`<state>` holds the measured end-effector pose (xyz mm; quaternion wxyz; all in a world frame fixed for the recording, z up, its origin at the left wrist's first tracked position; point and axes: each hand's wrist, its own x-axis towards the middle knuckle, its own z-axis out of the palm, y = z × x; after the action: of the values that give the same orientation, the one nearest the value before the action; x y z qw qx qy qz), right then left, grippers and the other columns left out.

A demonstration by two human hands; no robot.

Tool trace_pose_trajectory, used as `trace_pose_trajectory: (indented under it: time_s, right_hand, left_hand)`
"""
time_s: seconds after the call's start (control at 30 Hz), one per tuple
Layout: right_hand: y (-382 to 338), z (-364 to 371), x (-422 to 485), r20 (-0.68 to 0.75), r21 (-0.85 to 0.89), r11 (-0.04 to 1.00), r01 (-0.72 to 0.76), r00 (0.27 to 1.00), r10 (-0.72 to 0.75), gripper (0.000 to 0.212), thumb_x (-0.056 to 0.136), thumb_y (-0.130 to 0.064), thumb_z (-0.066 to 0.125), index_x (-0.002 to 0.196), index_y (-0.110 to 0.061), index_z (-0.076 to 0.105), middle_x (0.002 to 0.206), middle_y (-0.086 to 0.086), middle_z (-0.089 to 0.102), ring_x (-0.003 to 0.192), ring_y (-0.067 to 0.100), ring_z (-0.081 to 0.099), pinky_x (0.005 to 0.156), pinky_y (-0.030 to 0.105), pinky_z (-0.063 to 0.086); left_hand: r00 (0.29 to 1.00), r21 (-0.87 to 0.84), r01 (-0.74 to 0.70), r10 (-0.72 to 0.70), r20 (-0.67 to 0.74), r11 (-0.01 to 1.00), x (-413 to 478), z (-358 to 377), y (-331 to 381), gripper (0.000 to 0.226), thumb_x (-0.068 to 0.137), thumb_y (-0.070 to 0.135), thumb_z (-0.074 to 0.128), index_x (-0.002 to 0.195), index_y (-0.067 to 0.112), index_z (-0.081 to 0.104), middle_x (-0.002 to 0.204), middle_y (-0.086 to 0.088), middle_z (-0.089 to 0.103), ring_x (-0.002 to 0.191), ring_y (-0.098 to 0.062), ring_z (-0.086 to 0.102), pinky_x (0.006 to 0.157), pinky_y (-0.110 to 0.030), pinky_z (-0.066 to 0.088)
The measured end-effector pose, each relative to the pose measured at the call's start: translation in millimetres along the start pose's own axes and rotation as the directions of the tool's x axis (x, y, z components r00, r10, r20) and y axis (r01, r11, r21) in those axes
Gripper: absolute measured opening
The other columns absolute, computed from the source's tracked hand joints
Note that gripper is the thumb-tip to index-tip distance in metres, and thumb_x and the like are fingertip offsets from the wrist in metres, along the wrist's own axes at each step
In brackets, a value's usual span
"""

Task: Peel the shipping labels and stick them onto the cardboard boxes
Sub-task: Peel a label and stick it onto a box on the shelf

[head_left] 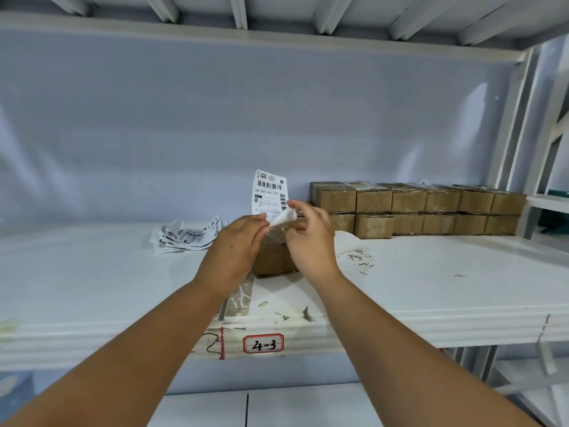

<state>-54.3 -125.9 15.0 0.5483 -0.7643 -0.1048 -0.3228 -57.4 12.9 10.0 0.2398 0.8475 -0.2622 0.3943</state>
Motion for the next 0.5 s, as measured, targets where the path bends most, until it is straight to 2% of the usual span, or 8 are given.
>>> trace_pose_trajectory:
  time_s: [0.07, 0.13, 0.23, 0.37, 0.5]
  right_hand:
    - [0.7, -2.7, 9.7, 0.073, 0.052, 0.998, -0.038, 0.997, 0.034, 0.049, 0.084, 0.003, 0.052, 0.123, -0.027, 0.055, 0.127, -0.003, 0.045, 0.079, 0.000, 0.059, 0.073, 0.011, 0.048]
    - [3.1, -3.5, 18.7, 0.134, 0.078, 0.996, -0.034, 0.991, 0.023, 0.051, 0.084, 0.003, 0.053, 0.124, -0.029, 0.053, 0.124, -0.004, 0.052, 0.073, 0.000, 0.059, 0.062, 0.008, 0.044]
    - [8.9, -5.0, 25.9, 0.204, 0.101, 0.993, -0.052, 0.978, 0.030, 0.045, 0.084, 0.007, 0.050, 0.111, -0.030, 0.056, 0.109, -0.002, 0.061, 0.078, 0.006, 0.060, 0.066, 0.014, 0.046]
    - [15.0, -12.9, 31.5, 0.151, 0.154, 0.983, -0.101, 0.985, 0.077, 0.032, 0.088, 0.004, 0.055, 0.092, -0.028, 0.060, 0.090, 0.002, 0.064, 0.089, 0.022, 0.064, 0.081, 0.032, 0.052]
    - [16.9, -13.5, 30.6, 0.136, 0.087, 0.991, -0.103, 0.987, 0.090, 0.020, 0.089, -0.001, 0.057, 0.098, -0.017, 0.065, 0.088, -0.001, 0.065, 0.086, 0.016, 0.064, 0.080, 0.028, 0.052]
  left_hand:
    - [1.000, -0.024, 0.015, -0.015, -0.005, 1.000, 1.4, -0.7, -1.5, 0.027, 0.093, 0.014, 0.051, 0.110, 0.000, 0.066, 0.113, -0.015, 0.066, 0.102, -0.028, 0.064, 0.091, -0.009, 0.029]
    - [0.999, -0.039, 0.032, -0.032, -0.003, 0.999, 2.8, -0.2, -1.9, 0.026, 0.094, 0.011, 0.052, 0.114, 0.001, 0.065, 0.115, -0.013, 0.066, 0.105, -0.026, 0.062, 0.090, -0.007, 0.027]
    - [1.000, -0.056, 0.026, -0.026, -0.002, 0.998, 5.2, 2.5, -3.3, 0.025, 0.094, 0.010, 0.052, 0.114, 0.001, 0.066, 0.115, -0.012, 0.066, 0.106, -0.025, 0.061, 0.089, -0.006, 0.027]
    - [1.000, -0.051, 0.017, -0.017, 0.007, 0.999, 6.1, 4.1, -7.0, 0.023, 0.093, 0.011, 0.054, 0.110, 0.003, 0.068, 0.110, -0.011, 0.068, 0.101, -0.024, 0.063, 0.084, -0.007, 0.030]
    - [0.999, -0.030, 0.011, -0.010, 0.032, 0.999, 5.7, 4.4, -7.9, 0.023, 0.093, 0.013, 0.055, 0.109, 0.005, 0.069, 0.108, -0.008, 0.069, 0.099, -0.022, 0.063, 0.082, -0.007, 0.030]
